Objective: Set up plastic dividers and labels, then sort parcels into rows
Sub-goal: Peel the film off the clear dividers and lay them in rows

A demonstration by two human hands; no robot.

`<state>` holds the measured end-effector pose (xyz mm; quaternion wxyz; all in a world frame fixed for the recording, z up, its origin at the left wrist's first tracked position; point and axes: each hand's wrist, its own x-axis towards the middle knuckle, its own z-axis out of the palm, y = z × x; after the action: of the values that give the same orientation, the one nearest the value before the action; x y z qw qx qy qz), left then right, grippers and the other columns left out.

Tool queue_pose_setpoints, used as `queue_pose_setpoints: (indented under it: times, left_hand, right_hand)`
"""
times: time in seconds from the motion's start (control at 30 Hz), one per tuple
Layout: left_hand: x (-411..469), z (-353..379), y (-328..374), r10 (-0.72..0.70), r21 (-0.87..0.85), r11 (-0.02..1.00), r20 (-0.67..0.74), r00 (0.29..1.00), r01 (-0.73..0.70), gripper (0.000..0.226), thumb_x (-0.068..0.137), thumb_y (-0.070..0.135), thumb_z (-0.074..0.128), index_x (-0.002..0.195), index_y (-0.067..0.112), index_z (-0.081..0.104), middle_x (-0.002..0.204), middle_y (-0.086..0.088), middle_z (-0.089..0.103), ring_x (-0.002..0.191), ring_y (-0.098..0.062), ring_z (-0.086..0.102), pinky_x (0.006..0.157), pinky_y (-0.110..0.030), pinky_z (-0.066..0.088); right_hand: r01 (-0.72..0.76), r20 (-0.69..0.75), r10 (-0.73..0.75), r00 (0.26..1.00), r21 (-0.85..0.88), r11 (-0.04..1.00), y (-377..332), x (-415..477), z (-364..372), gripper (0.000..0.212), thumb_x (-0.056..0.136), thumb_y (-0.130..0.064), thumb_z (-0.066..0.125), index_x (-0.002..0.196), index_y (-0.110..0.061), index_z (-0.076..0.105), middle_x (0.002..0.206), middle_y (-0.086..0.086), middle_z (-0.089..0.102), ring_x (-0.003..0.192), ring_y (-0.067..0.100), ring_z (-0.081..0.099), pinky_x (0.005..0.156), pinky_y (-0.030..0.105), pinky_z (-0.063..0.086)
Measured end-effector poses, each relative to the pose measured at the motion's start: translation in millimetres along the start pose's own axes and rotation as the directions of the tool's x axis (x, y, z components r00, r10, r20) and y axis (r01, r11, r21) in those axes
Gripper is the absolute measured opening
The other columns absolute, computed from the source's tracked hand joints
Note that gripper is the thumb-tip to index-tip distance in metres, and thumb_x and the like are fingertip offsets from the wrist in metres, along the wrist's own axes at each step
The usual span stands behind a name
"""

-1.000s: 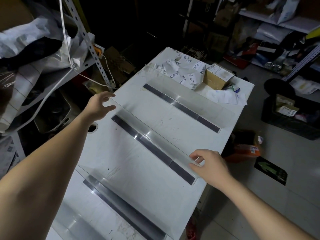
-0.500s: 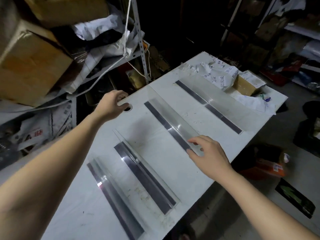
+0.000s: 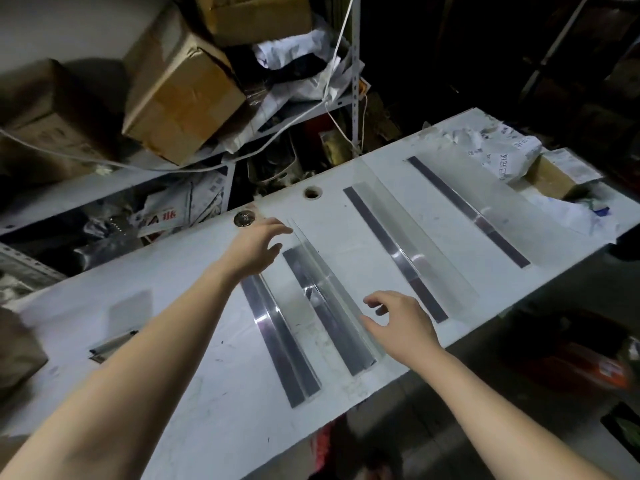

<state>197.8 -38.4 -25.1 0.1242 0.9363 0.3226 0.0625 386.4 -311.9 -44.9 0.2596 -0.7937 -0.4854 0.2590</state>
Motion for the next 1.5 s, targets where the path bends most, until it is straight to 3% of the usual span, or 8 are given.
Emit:
queue_pose_setpoints:
  times: [0.23,0.47,0.63,0.97,1.1,1.5]
  left_hand:
    - [17,19,-11,0.127,0.053,0.990,0.056,0.990,-0.130,0.046,0.092,0.012,0.070,0.137,0.020,0.064,0.141,-0.003,0.060,0.128,-0.027,0.053,0.102,-0.046,0.047]
    - [38,27,-41,0.282,0.077,0.956,0.005,0.959,-0.282,0.022,0.082,0.015,0.082,0.102,0.019,0.074,0.107,-0.002,0.066,0.102,-0.027,0.059,0.078,-0.046,0.050]
    - [50,31,-71,0.301,-0.018,0.953,-0.007,0.954,-0.301,0.005,0.089,0.014,0.076,0.089,0.017,0.073,0.094,0.002,0.065,0.090,-0.023,0.059,0.069,-0.046,0.052]
    - [93,17,-101,0.290,-0.092,0.952,-0.026,0.957,-0.291,0.004,0.092,0.007,0.072,0.090,0.010,0.073,0.096,-0.006,0.065,0.092,-0.025,0.060,0.078,-0.036,0.048]
    - [109,13,-107,0.278,-0.109,0.955,-0.010,0.961,-0.277,0.005,0.092,0.007,0.072,0.092,0.012,0.073,0.098,-0.005,0.063,0.093,-0.024,0.060,0.083,-0.041,0.051]
    - [145,17,-119,0.171,-0.202,0.965,0.006,0.985,-0.166,0.011,0.088,0.006,0.077,0.091,0.017,0.075,0.101,-0.003,0.064,0.100,-0.029,0.062,0.096,-0.050,0.051]
  right_hand:
    - [-0.131,0.006,0.131,0.991,-0.044,0.990,5,-2,14,0.033,0.096,-0.032,0.067,0.129,-0.025,0.066,0.116,-0.012,0.069,0.093,0.006,0.065,0.072,0.018,0.047]
    - [-0.212,-0.008,0.212,0.977,-0.082,0.974,-1,0,25,0.026,0.098,-0.024,0.066,0.123,-0.023,0.071,0.110,-0.008,0.074,0.087,0.007,0.066,0.072,0.015,0.049]
    - [-0.261,-0.042,0.258,0.965,-0.111,0.959,-5,-2,28,0.024,0.099,-0.023,0.063,0.121,-0.024,0.073,0.111,-0.010,0.074,0.089,0.008,0.067,0.080,0.023,0.056]
    - [-0.355,-0.101,0.347,0.933,-0.086,0.931,-13,-22,36,0.020,0.099,-0.026,0.064,0.117,-0.027,0.074,0.103,-0.018,0.070,0.087,0.003,0.065,0.077,0.022,0.055]
    - [-0.386,-0.115,0.377,0.919,-0.079,0.919,-13,-29,39,0.019,0.098,-0.027,0.065,0.114,-0.029,0.074,0.098,-0.022,0.067,0.088,0.004,0.067,0.080,0.028,0.059]
    - [-0.424,-0.124,0.419,0.900,-0.015,0.906,-14,-34,44,0.014,0.098,-0.027,0.065,0.107,-0.032,0.074,0.090,-0.027,0.063,0.086,0.002,0.066,0.079,0.027,0.058]
